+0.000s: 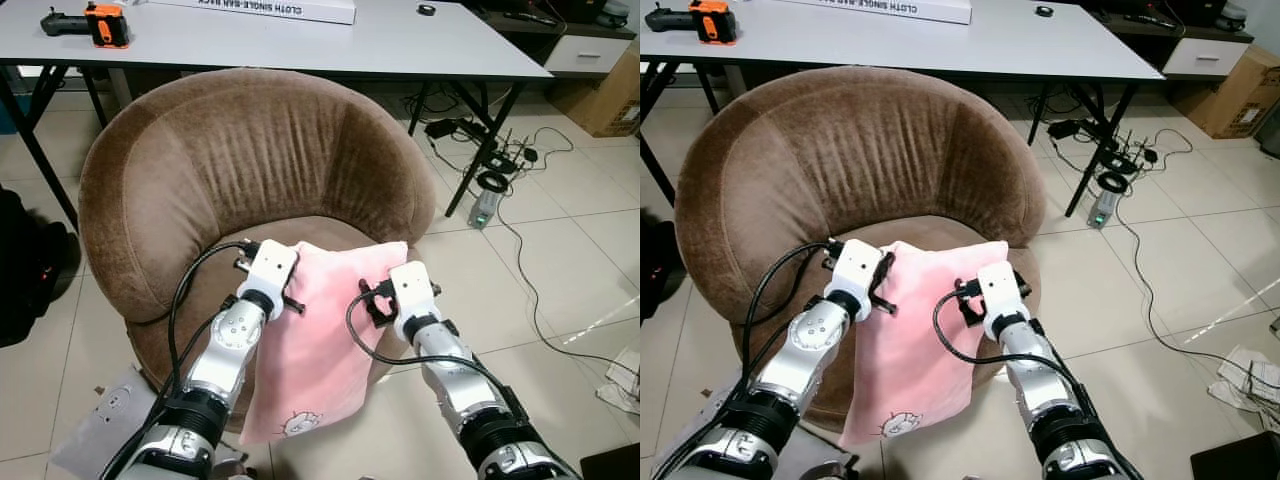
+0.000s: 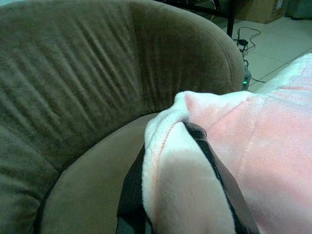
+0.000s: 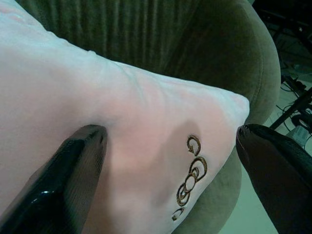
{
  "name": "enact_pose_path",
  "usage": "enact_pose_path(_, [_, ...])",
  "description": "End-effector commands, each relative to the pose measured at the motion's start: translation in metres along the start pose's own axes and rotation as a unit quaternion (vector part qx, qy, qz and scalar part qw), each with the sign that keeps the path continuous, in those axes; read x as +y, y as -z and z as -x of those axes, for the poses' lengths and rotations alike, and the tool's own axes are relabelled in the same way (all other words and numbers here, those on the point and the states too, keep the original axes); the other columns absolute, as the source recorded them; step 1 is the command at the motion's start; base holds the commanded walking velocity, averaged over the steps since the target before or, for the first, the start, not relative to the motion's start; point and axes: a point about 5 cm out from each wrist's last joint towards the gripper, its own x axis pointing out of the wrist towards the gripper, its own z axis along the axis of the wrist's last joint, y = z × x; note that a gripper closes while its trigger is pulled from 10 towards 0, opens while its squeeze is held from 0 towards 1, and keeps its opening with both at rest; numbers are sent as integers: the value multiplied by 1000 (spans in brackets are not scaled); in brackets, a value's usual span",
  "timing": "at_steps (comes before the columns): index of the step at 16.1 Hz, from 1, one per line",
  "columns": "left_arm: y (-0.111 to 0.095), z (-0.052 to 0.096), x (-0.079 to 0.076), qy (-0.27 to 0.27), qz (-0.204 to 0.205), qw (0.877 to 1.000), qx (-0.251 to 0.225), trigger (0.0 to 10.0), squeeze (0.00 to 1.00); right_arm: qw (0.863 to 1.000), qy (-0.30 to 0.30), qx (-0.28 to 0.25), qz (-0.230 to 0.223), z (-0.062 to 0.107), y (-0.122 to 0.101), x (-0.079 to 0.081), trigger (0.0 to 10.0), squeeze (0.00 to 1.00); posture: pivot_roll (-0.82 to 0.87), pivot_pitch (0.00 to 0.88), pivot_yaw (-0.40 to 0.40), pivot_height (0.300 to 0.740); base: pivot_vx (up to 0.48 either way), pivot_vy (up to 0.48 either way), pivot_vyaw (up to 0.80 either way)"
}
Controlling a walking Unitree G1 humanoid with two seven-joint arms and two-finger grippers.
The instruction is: Move the pillow to the sofa from floor
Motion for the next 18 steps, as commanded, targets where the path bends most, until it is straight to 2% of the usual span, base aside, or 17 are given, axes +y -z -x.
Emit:
enact_pose_path(1, [-12, -4, -1, -2, -8, 1000, -28, 10000, 0, 1000, 4, 0, -1, -2, -1, -1, 10000, 349, 17, 44, -120, 740, 0, 0, 0])
enact_pose_path(13, [-12, -5, 6, -7, -25, 999, -22, 10000, 0, 1000, 12, -3, 4, -4, -3, -6, 10000, 361, 24, 21, -115, 740, 0, 0, 0])
enact_pose_path(18, [-12, -5, 4, -5, -24, 999, -23, 10000, 0, 1000, 16, -5, 7, -3, -2, -8, 10000, 369, 23, 16, -120, 740, 0, 0, 0])
